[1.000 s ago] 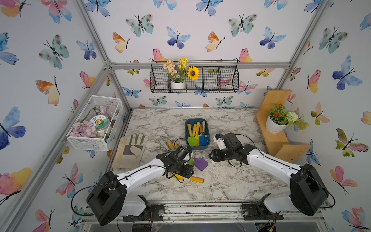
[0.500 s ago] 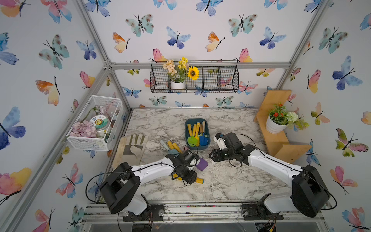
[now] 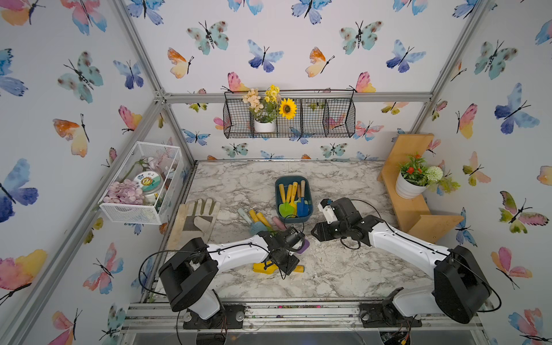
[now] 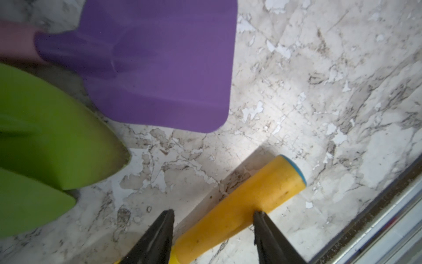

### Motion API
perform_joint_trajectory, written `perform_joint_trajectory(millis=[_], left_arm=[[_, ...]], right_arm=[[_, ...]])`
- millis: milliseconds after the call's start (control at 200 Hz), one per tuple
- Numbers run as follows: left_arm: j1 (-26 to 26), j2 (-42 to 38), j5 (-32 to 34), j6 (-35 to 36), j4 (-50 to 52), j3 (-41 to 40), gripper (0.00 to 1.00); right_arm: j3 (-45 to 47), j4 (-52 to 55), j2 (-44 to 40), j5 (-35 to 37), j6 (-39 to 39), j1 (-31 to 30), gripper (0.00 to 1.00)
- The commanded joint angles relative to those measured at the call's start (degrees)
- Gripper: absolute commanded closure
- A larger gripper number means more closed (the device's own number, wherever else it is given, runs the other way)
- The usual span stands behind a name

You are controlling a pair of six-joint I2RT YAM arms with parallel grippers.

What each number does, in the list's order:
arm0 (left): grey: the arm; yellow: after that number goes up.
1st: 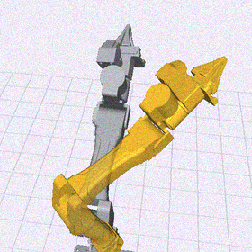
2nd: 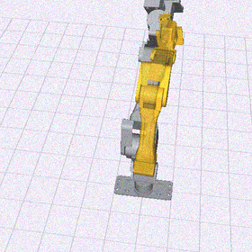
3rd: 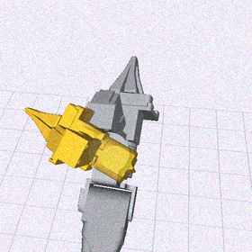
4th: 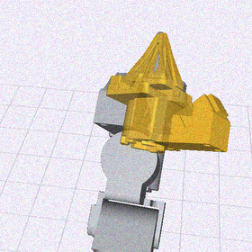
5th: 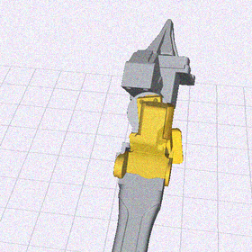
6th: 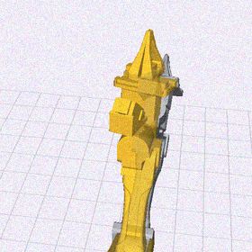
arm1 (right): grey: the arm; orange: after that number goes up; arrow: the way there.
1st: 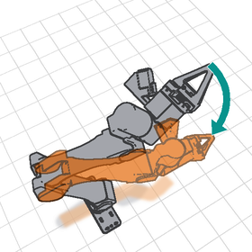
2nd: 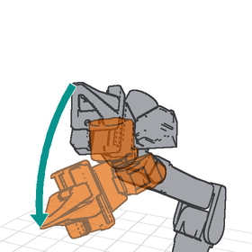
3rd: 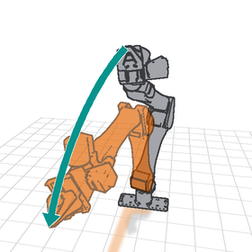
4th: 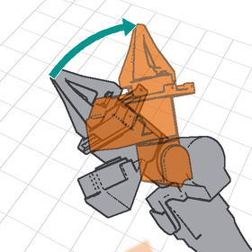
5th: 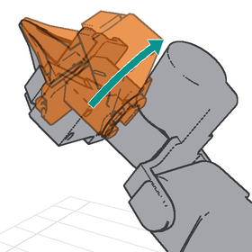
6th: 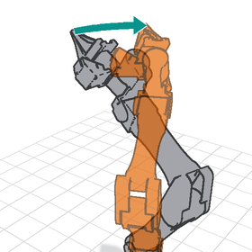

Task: Put the shovel into the storage box
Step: Pick up the shovel from the center of the board.

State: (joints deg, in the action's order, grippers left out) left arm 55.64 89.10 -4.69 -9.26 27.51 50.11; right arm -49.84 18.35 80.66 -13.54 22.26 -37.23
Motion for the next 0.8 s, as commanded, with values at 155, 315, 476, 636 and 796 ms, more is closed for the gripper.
perform_joint_trajectory(millis=[155, 315, 476, 636, 796], left_arm=[[0.4, 0.3, 0.4, 1.6, 2.7, 0.7, 0.39], [0.3, -0.5, -2.1, 2.5, 2.7, -0.2, 0.38], [0.3, 1.7, -2.6, 2.6, 3.1, 0.3, 0.38], [0.4, 3.2, -2.4, 2.2, 3.5, 0.6, 0.39], [0.3, 4.3, -1.2, 1.6, 3.9, 1.1, 0.4]], right_arm=[[0.4, -0.1, -1.0, -0.2, -0.8, -0.2, 0.41], [0.3, 0.0, -0.9, -0.1, -0.8, -0.2, 0.41], [0.4, -0.1, -0.8, -0.2, -0.7, -0.2, 0.41], [1.0, -0.3, -1.3, 0.0, -0.6, -0.2, 0.41], [1.2, -0.5, -1.4, 0.1, -0.5, -0.2, 0.41]])
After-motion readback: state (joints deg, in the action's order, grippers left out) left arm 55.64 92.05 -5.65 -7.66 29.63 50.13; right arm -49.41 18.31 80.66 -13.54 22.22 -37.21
